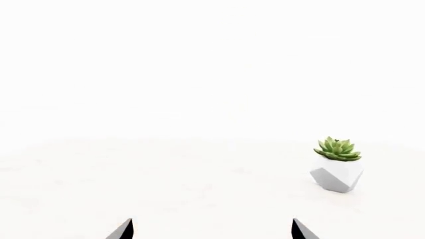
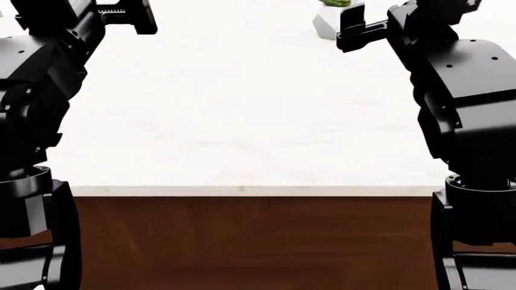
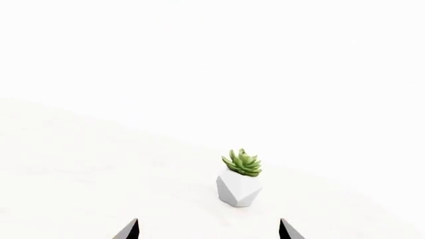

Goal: Pick the bowl and bowl and place them in the sink. Then turn on the water.

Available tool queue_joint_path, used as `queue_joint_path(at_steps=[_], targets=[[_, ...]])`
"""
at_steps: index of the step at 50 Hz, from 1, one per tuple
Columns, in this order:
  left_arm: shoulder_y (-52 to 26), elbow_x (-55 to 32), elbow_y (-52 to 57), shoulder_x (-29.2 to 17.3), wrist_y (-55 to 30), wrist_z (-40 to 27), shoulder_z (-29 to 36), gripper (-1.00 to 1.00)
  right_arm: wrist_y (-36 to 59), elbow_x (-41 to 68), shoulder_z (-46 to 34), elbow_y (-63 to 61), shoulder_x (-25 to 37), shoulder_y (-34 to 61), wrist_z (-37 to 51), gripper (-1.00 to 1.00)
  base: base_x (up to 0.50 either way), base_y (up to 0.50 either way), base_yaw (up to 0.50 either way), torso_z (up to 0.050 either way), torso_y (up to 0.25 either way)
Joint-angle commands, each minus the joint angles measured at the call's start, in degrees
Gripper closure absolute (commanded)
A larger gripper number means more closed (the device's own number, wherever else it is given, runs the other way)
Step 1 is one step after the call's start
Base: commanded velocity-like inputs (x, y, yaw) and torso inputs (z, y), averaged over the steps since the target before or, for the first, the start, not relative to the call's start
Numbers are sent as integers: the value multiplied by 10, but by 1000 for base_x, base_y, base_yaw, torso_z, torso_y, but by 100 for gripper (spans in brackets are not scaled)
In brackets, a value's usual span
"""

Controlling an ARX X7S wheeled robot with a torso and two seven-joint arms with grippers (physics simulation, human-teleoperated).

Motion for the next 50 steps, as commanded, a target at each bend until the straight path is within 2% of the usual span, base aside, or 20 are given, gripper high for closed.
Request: queue_joint_path(at_steps=[1,50], targets=[[12,-5,22,-8,-4,-6,-8,-100,5,6,0,-12,-3,-8,2,-100,0,500,0,0,0],[40,-11,62,-26,-9,7,20,-100,3,11,-6,-33,9,-35,11,-100,0,500,0,0,0]])
